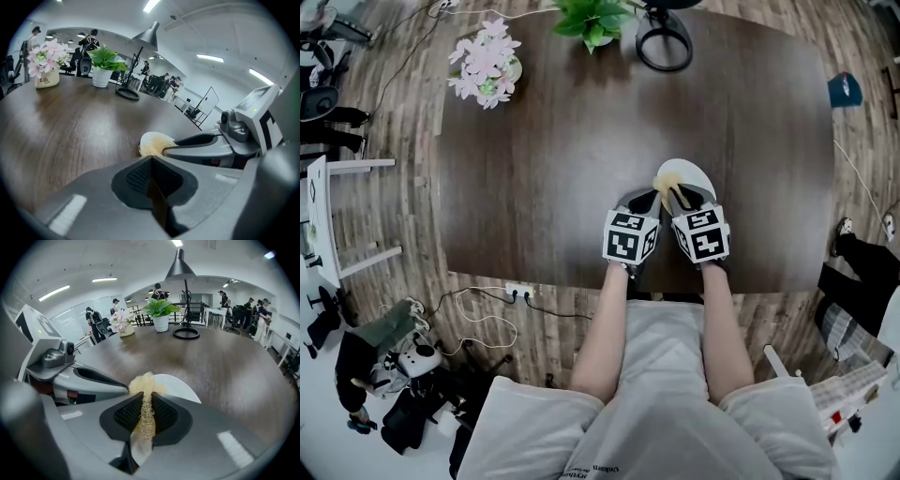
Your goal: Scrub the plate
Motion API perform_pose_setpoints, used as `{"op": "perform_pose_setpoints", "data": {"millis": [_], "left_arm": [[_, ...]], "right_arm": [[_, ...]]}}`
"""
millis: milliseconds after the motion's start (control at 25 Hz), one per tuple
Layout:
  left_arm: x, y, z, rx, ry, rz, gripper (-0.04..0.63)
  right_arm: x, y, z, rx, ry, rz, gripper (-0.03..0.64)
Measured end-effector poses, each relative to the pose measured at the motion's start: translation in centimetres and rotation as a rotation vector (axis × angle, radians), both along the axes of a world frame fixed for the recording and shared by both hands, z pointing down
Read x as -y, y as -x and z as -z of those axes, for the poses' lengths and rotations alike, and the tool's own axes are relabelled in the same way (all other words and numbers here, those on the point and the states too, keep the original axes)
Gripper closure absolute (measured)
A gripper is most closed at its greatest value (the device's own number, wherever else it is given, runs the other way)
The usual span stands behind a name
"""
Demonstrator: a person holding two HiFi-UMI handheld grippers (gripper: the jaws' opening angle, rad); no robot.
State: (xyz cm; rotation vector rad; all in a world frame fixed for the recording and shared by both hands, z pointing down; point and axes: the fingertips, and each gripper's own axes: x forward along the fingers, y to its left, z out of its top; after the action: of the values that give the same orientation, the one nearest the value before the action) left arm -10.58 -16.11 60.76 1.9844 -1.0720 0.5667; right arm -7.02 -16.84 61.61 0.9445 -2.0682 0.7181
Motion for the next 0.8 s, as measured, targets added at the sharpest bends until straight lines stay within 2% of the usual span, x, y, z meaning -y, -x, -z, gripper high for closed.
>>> {"op": "perform_pose_setpoints", "data": {"millis": [360, 560, 800], "left_arm": [[1.5, -0.5, 0.5, -0.006, -0.013, -0.038, 0.594], [2.2, -0.8, 0.6, 0.024, -0.031, -0.079, 0.594], [2.2, -2.2, 0.4, 0.005, -0.022, -0.108, 0.594]], "right_arm": [[1.5, 0.3, 0.2, -0.005, -0.009, -0.021, 0.545], [2.1, 0.2, 0.3, -0.003, -0.015, -0.038, 0.545], [2.4, -1.0, 0.2, 0.002, -0.008, -0.073, 0.545]]}}
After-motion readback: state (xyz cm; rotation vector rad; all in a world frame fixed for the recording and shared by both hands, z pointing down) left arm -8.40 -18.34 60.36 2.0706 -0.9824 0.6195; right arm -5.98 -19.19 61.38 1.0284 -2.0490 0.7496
